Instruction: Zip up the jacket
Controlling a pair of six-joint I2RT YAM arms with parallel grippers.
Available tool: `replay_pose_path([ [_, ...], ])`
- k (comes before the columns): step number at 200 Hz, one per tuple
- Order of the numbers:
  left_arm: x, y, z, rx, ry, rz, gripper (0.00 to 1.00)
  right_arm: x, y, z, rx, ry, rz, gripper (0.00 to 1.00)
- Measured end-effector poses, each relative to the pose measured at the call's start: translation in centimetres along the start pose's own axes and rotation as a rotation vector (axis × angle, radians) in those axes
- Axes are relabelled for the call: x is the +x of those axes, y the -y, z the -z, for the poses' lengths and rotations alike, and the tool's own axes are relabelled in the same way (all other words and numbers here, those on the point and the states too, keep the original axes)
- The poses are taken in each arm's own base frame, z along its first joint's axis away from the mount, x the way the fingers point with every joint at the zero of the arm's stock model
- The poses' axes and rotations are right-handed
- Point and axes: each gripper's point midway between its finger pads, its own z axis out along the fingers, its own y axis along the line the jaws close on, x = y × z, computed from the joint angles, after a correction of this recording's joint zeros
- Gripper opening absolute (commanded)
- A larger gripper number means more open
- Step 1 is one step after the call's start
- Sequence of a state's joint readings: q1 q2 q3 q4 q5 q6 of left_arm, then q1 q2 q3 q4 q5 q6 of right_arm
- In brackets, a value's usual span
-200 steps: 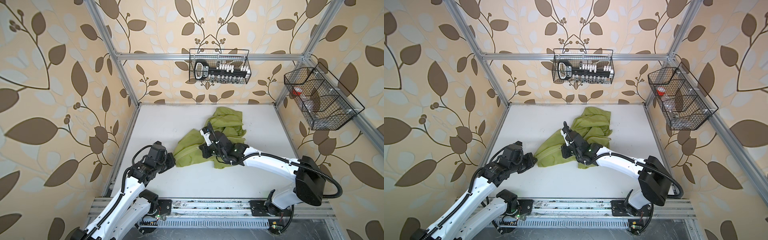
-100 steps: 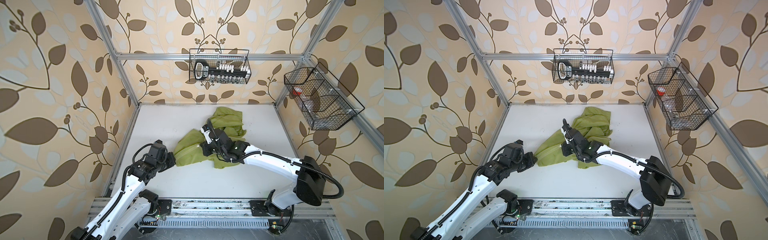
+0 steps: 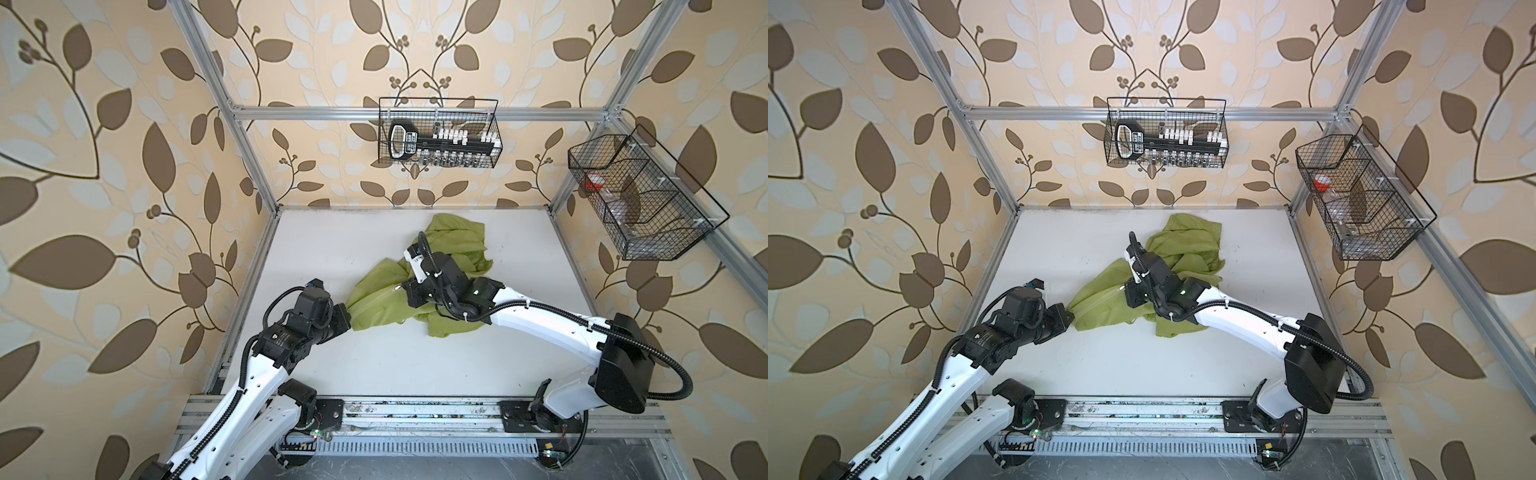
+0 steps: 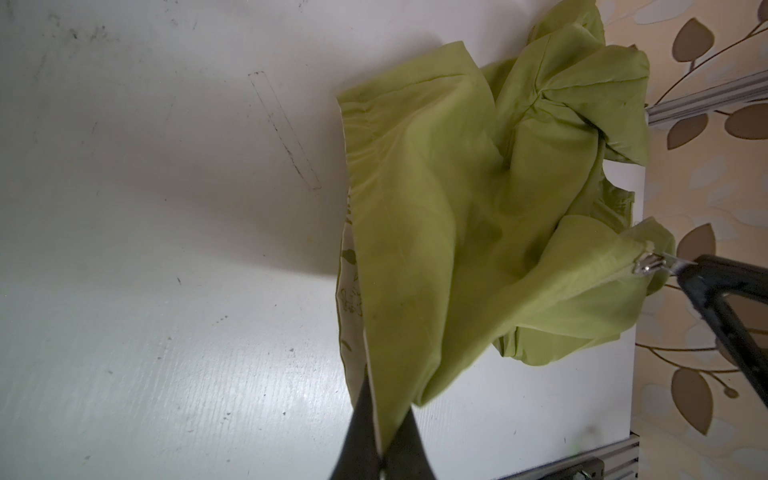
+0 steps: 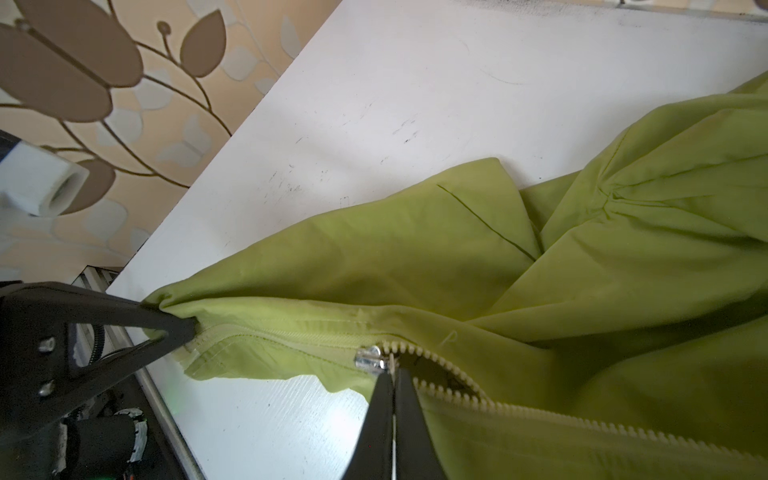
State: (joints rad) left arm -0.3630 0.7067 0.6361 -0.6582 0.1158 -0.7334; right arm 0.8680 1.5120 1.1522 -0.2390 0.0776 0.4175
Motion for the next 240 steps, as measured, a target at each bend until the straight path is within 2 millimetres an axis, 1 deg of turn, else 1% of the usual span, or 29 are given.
replay_pose_path([
  [27,-0.2,-0.1,0.0,-0.006,0.01,0.0,0.0,0.1,0.0,0.1,0.001,-0.003,0.0,0.0],
  [53,-0.5,0.0,0.2,-0.008,0.024,-0.001,0.0,-0.3,0.0,0.5,-0.002,0.011,-0.001,0.0],
  [127,-0.9,0.1,0.4,-0.013,0.04,-0.004,0.0,-0.9,0.7,1.0,0.008,0.025,-0.01,0.0],
  [184,-1.0,0.0,0.5,-0.02,0.044,-0.004,0.0,-1.1,1.1,1.1,0.015,0.027,-0.012,0.0],
  [240,-0.9,-0.1,0.5,-0.027,0.04,-0.004,0.0,-1.5,1.4,1.6,0.021,0.037,-0.015,0.0],
])
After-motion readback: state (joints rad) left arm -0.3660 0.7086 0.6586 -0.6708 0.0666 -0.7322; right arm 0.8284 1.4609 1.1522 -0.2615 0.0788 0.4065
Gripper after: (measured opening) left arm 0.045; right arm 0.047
